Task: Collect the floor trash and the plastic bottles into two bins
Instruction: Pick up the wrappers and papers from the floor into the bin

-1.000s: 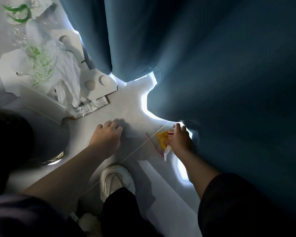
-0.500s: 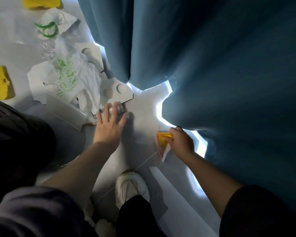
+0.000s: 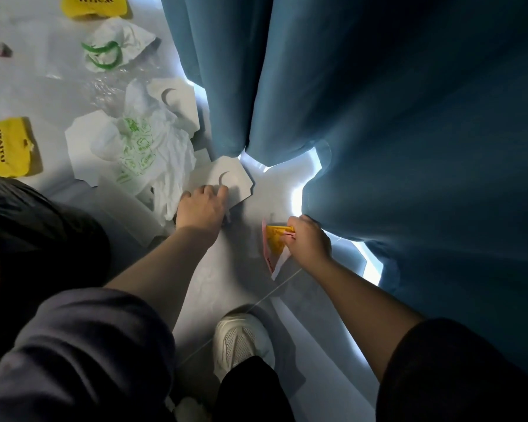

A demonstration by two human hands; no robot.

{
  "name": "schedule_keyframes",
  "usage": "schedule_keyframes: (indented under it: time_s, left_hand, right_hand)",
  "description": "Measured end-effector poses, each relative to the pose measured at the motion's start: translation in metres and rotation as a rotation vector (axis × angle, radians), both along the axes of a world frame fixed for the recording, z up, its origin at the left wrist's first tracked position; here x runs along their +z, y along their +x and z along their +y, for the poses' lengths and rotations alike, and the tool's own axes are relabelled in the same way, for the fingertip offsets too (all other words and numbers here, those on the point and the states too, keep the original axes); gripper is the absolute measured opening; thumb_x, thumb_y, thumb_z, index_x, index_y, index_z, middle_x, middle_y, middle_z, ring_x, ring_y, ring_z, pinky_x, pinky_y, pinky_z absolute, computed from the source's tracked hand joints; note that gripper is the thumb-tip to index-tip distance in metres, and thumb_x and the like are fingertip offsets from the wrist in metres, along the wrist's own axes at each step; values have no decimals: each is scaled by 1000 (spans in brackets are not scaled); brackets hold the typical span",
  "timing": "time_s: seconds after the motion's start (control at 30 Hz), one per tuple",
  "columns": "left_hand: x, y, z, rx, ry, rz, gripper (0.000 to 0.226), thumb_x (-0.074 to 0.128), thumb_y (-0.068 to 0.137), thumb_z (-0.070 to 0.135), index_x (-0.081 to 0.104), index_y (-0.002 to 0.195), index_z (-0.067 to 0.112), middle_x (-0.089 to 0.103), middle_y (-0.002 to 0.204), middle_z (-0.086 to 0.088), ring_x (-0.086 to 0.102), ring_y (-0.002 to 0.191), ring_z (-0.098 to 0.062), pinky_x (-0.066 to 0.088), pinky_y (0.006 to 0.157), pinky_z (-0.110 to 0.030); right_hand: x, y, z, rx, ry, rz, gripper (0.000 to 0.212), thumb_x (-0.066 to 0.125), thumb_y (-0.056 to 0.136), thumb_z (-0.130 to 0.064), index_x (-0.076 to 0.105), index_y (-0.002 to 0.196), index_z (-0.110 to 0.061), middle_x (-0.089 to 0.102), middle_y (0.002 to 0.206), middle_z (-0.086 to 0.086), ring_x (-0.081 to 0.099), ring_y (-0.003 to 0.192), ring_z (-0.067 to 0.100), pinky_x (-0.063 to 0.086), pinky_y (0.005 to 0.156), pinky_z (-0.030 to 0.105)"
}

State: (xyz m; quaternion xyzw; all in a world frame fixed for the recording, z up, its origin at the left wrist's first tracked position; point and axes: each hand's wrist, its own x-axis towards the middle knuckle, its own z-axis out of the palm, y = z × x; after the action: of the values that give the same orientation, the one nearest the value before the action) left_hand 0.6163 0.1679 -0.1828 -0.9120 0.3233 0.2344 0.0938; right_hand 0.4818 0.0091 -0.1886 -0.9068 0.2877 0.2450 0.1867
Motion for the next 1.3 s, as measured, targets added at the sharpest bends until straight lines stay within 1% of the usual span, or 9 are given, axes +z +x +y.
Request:
schedule_keyframes:
  time_s: [0.23, 0.43, 0.6, 0.77, 0.87, 0.93, 1.03, 1.13, 1.3]
  left_hand:
    - [1, -9, 0, 4, 1, 14, 45, 57, 88, 19, 35, 128, 14, 54, 122, -7, 56, 109, -27, 42, 85, -36]
    - [21, -14, -1, -26, -15, -1, 46, 58, 85, 20, 37, 126, 16, 56, 121, -5, 54, 112, -25, 40, 85, -33]
    - [77, -14, -5, -153, -90, -41, 48, 56, 87, 23, 34, 129, 14, 53, 127, -6, 53, 113, -26, 41, 85, -34]
    - [163, -4, 7, -219, -170, -176, 41, 55, 87, 20, 38, 124, 14, 53, 124, -7, 53, 110, -27, 42, 84, -36]
    - [210, 0, 29, -169, -194, -223, 37, 55, 84, 17, 40, 117, 14, 55, 117, -6, 54, 104, -28, 38, 76, -34]
    - [236, 0, 50, -108, -220, -222, 36, 56, 82, 19, 41, 115, 14, 55, 114, -7, 54, 102, -29, 36, 72, -34]
    - [269, -3, 92, -19, -261, -248, 37, 59, 80, 22, 43, 112, 12, 56, 109, -9, 55, 98, -31, 41, 71, -38]
    - [287, -10, 135, 66, -282, -260, 36, 61, 79, 22, 44, 109, 11, 56, 105, -9, 55, 97, -32, 46, 73, -41]
    - [296, -23, 191, 159, -288, -287, 33, 60, 80, 22, 44, 107, 12, 56, 101, -8, 55, 93, -31, 42, 67, -39]
  right_hand:
    - [4, 1, 1, -17, 0, -16, 13, 58, 91, -27, 56, 94, -14, 57, 103, 7, 54, 96, 29, 36, 63, 30]
    - [23, 3, -2, -39, 0, -94, 16, 62, 85, -22, 49, 79, -16, 57, 92, 10, 54, 85, 33, 35, 60, 30]
    - [63, 7, -5, -119, 39, -241, 26, 65, 84, -25, 45, 73, -12, 51, 75, 5, 49, 74, 31, 35, 58, 34]
    - [126, 10, 1, -247, 122, -448, 21, 65, 84, -26, 58, 89, -7, 64, 80, 10, 57, 77, 33, 49, 68, 38]
    - [163, 15, 14, -291, 181, -538, 29, 66, 81, -24, 45, 65, -11, 57, 67, 11, 54, 70, 37, 46, 63, 42]
    - [186, 21, 27, -279, 217, -568, 31, 68, 81, -25, 46, 66, -8, 55, 66, 11, 48, 65, 31, 43, 59, 35]
    - [219, 32, 53, -226, 282, -607, 31, 68, 82, -23, 46, 69, -6, 47, 61, 5, 36, 56, 18, 29, 46, 19]
    - [238, 45, 83, -165, 355, -648, 30, 70, 81, -23, 47, 68, -9, 46, 58, 0, 39, 59, 19, 28, 48, 21]
    - [263, 62, 130, -62, 421, -667, 34, 69, 82, -23, 43, 63, -13, 48, 60, 2, 41, 58, 17, 32, 52, 21]
